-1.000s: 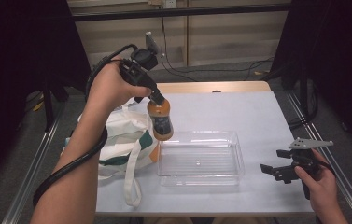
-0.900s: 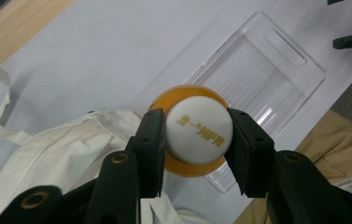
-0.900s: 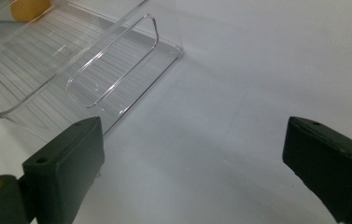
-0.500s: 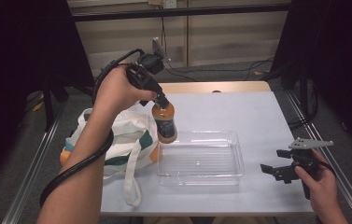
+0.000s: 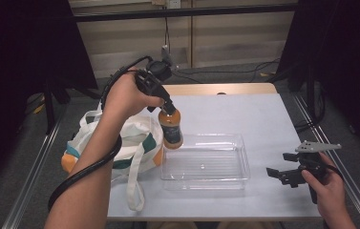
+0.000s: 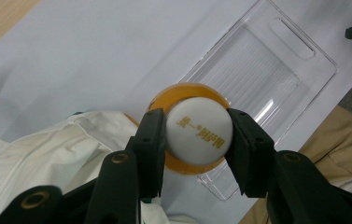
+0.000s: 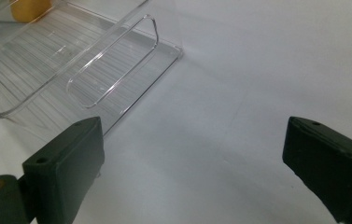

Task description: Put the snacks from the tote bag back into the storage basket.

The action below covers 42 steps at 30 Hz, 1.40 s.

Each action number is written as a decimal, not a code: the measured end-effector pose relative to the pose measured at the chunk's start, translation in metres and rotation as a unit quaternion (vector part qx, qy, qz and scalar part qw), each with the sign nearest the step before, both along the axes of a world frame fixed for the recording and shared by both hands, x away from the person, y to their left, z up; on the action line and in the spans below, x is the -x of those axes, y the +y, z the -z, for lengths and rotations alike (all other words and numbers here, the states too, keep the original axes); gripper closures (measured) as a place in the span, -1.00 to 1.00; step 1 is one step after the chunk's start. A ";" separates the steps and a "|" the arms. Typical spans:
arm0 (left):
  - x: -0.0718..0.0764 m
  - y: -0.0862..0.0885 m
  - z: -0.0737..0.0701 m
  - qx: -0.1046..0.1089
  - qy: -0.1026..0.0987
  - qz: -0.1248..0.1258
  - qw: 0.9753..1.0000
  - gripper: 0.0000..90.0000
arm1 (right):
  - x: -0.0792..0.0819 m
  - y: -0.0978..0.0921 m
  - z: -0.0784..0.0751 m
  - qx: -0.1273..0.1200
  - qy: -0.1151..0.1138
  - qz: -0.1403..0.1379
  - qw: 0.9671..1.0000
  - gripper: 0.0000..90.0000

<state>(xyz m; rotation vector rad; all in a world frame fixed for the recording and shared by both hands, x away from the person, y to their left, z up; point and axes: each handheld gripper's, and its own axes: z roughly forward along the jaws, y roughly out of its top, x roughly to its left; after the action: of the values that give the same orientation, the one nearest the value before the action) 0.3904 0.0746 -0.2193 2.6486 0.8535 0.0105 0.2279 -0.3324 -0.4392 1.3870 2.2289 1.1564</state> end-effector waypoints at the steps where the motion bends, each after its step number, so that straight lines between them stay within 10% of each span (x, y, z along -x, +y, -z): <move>1: 0.000 0.000 0.001 0.000 0.003 -0.001 1.000 0.32 | 0.000 0.000 0.000 0.000 0.001 -0.001 1.000 -0.89; 42: -0.010 -0.006 0.035 -0.012 0.027 -0.003 1.000 0.32 | 0.001 -0.001 -0.001 -0.002 -0.001 0.001 1.000 -0.89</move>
<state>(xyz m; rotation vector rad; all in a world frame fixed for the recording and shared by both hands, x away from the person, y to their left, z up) 0.4001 0.0681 -0.2543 2.6799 0.8839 -0.0504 0.2271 -0.3330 -0.4379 1.3874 2.2246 1.1613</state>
